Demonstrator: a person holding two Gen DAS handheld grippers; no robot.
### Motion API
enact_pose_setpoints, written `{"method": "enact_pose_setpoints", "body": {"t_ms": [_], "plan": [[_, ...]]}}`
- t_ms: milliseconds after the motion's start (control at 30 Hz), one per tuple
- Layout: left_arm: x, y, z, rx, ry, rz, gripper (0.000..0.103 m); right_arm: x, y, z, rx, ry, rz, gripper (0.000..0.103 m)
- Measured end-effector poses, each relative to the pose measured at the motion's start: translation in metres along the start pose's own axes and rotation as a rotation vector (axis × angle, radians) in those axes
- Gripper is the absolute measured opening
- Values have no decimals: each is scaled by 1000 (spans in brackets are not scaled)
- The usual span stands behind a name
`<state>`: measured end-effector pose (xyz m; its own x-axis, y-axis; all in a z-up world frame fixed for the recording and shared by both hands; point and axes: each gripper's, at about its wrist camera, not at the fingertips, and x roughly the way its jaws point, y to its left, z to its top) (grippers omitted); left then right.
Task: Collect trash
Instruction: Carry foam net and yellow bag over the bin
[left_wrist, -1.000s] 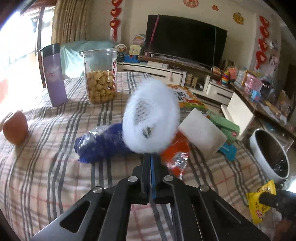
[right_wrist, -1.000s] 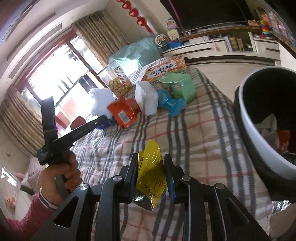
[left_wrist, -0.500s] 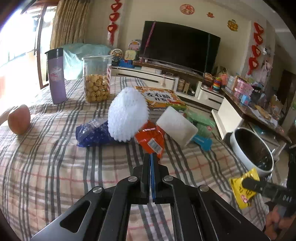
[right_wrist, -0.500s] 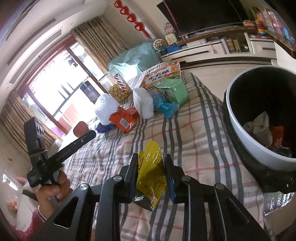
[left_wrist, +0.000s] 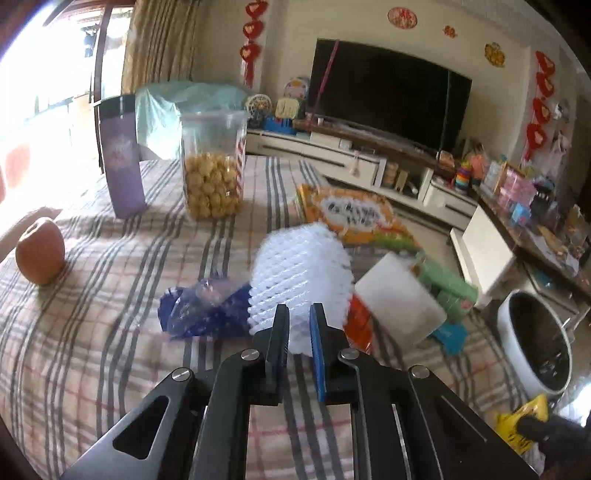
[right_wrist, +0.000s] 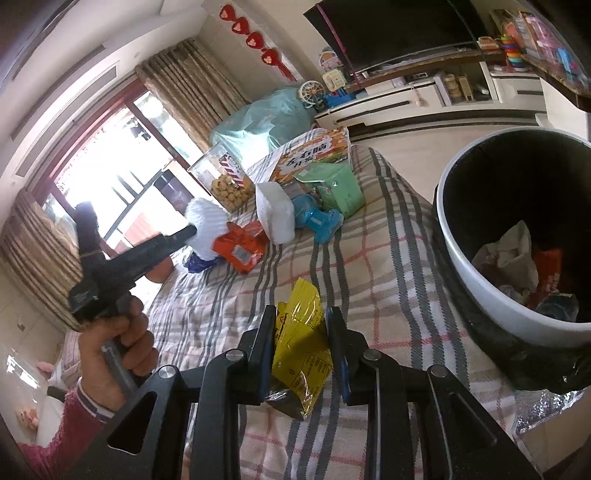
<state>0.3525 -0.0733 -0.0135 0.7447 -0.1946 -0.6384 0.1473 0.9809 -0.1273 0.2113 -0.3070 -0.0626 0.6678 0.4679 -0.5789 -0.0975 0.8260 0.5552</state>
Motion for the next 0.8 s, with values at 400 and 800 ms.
{"method": "enact_pose_setpoints", "body": {"t_ms": [400, 800], "plan": [[-61, -3, -49, -43, -15, -88, 5, -2, 5, -7, -14, 1, 3, 27], [-84, -19, -99, -1, 75, -179, 5, 5, 1, -22, -44, 78, -30, 37]]}}
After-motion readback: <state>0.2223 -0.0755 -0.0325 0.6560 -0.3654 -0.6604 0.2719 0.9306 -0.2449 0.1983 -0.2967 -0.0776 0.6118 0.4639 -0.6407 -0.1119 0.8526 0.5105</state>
